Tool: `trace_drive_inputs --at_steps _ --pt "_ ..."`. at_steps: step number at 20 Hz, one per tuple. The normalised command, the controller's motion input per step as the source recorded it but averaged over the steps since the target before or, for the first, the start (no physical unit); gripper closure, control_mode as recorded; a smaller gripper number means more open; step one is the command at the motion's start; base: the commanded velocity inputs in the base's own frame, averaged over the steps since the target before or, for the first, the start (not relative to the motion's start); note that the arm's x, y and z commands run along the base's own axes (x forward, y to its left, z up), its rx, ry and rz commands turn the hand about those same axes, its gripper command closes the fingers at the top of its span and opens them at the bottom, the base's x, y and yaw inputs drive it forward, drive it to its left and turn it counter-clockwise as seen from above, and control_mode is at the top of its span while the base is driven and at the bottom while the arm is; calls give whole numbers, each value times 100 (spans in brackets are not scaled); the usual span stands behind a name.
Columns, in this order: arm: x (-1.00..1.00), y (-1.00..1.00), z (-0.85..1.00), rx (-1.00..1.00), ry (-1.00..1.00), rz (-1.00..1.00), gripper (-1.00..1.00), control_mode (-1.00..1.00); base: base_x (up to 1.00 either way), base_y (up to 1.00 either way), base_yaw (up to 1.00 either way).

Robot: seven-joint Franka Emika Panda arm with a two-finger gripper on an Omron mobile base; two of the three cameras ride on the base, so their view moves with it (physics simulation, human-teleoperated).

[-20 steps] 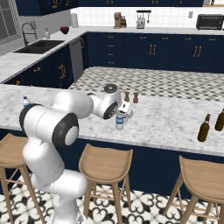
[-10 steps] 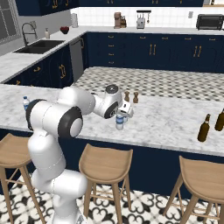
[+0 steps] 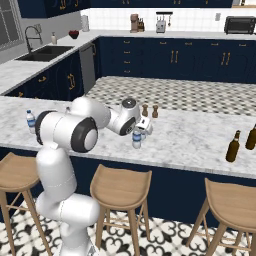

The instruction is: Move the plastic bottles in the middle to the plastics group, and the glass bottles in the middle to the glass group.

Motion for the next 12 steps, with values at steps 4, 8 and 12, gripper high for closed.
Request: trace_drive_inputs --at_steps 4,8,12 --pt "14 0 -16 0 0 0 -100 -100 0 0 0" --pt "2 0 0 0 0 0 -100 -100 0 0 0" --pt "0 0 0 0 0 0 100 -100 0 0 0"
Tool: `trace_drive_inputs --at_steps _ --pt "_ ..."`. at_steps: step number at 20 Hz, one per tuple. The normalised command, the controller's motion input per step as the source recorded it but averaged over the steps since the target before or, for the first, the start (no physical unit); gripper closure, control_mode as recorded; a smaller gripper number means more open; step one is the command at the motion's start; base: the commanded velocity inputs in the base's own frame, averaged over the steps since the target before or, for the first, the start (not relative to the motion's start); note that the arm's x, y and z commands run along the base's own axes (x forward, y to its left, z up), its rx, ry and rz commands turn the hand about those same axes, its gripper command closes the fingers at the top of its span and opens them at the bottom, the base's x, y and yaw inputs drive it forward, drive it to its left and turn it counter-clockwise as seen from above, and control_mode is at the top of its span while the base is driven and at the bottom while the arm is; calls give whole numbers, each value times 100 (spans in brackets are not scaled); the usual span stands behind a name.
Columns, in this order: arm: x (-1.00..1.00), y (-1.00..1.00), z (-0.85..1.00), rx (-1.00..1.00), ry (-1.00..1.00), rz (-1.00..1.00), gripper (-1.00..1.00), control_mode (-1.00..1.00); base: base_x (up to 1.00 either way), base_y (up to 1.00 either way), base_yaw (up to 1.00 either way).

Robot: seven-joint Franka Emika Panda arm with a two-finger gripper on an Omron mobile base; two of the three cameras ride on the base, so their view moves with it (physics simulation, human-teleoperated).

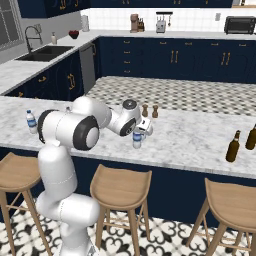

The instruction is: Move the plastic bottles in the middle to the plastics group, and the glass bottles in the middle to the glass group.

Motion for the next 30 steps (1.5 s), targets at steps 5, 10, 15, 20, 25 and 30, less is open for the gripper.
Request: trace_drive_inputs --at_steps 5,10,15,20,25,30 --pt "-29 6 -6 0 -4 5 100 -100 0 0 0" --pt "-47 52 27 0 -8 28 100 -100 0 0 0" --pt "1 87 28 1 -6 24 100 -100 0 0 0" --pt "-2 81 44 0 -5 13 100 -100 0 0 0" --pt "0 71 10 0 -2 19 100 -100 0 0 0" --pt "-1 75 0 0 0 22 100 -100 0 0 0"
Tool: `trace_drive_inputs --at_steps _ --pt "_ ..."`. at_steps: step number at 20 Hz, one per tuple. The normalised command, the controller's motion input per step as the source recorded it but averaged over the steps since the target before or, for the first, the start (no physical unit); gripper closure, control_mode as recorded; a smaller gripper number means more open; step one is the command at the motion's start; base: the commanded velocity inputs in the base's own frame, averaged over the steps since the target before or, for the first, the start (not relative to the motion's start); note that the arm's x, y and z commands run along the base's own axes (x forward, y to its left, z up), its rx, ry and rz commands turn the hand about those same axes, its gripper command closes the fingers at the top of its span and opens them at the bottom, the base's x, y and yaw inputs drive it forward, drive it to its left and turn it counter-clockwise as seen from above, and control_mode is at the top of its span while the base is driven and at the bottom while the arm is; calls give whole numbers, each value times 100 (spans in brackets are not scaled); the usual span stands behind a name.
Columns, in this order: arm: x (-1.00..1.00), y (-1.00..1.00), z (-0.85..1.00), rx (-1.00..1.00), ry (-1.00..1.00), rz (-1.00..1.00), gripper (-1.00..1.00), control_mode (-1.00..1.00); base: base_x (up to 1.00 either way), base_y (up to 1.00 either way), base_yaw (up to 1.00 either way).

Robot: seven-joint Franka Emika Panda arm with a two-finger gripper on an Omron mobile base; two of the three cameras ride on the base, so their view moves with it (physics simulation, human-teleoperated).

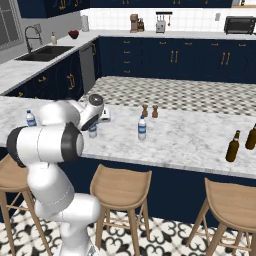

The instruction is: Move the plastic bottles in the middle to the plastics group, and the glass bottles in the middle to the glass group.

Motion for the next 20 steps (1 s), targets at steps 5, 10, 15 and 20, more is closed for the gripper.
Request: trace_drive_inputs --at_steps 5,10,15,20 --pt "-30 35 -1 -2 0 15 100 -100 0 0 0" --pt "-4 81 0 0 -1 25 100 -100 0 0 0" --pt "10 99 0 -1 4 23 100 -100 0 0 0" --pt "1 83 0 -3 6 14 100 -100 0 0 0"
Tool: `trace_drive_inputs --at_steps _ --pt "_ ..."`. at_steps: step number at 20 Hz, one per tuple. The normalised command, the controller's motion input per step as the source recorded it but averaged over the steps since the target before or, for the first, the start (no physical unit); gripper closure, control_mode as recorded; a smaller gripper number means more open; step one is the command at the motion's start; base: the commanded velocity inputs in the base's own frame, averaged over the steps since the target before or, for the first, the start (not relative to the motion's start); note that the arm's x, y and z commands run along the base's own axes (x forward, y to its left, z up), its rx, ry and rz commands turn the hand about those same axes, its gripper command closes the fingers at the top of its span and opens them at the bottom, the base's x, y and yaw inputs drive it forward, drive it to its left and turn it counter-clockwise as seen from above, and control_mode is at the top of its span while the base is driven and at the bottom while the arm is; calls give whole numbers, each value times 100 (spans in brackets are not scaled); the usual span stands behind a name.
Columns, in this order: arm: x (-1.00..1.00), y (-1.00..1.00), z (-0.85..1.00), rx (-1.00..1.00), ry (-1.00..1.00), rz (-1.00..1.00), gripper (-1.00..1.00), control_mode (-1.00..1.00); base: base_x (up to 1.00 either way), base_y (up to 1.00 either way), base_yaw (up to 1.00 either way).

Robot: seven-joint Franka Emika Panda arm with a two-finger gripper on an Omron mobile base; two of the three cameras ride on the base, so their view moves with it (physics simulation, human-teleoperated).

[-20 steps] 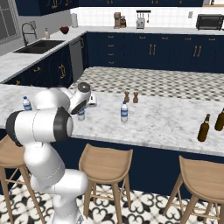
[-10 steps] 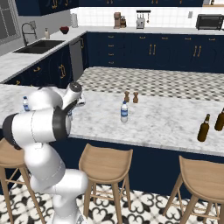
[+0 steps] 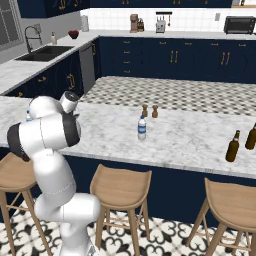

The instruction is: Move the plastic bottles in the middle to the plastics group, and the glass bottles in the middle to the glass group.

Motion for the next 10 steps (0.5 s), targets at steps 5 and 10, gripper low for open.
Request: trace_drive_inputs --at_steps 5,10 --pt "0 55 -2 0 0 12 100 -100 0 0 0" --pt "1 28 0 0 0 5 100 -100 0 0 0"
